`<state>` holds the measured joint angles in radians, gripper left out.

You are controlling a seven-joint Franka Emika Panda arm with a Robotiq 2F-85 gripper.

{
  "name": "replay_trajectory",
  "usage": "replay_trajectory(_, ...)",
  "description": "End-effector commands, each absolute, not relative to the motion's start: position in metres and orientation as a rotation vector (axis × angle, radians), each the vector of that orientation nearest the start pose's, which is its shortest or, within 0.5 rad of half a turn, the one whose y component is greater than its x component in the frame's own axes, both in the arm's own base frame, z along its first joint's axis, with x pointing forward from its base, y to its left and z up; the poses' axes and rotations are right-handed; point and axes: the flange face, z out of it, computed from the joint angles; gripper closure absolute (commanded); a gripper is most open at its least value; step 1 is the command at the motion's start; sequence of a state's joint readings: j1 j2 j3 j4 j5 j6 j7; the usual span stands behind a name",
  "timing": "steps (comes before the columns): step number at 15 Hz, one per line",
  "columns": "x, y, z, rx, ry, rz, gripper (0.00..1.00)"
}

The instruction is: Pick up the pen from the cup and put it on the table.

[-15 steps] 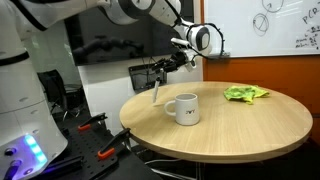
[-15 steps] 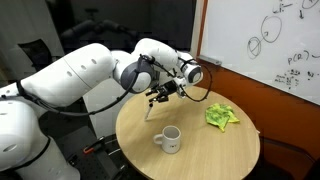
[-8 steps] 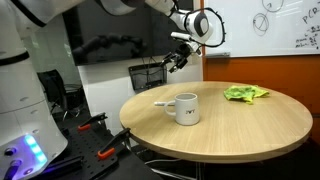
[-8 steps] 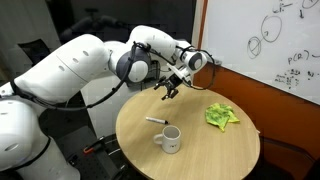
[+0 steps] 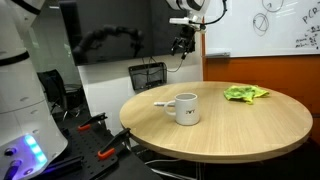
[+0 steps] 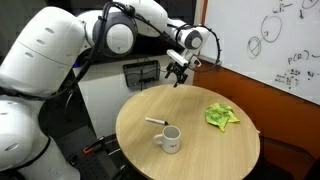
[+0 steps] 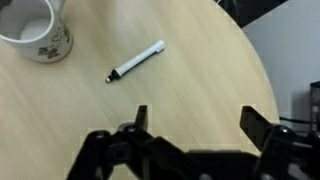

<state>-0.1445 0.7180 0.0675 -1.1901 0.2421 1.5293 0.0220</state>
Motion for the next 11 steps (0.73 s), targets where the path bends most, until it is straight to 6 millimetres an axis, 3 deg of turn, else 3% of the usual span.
replay_trajectory(1, 0.677, -0.043, 0.367, -2.899, 0.208, 0.339, 0.00)
replay_trajectory(5, 0.639, -0.039, 0.387, -2.986, 0.223, 0.287, 0.00)
replay_trajectory(11, 0.569, -0.031, 0.382, -3.011, 0.208, 0.284, 0.00)
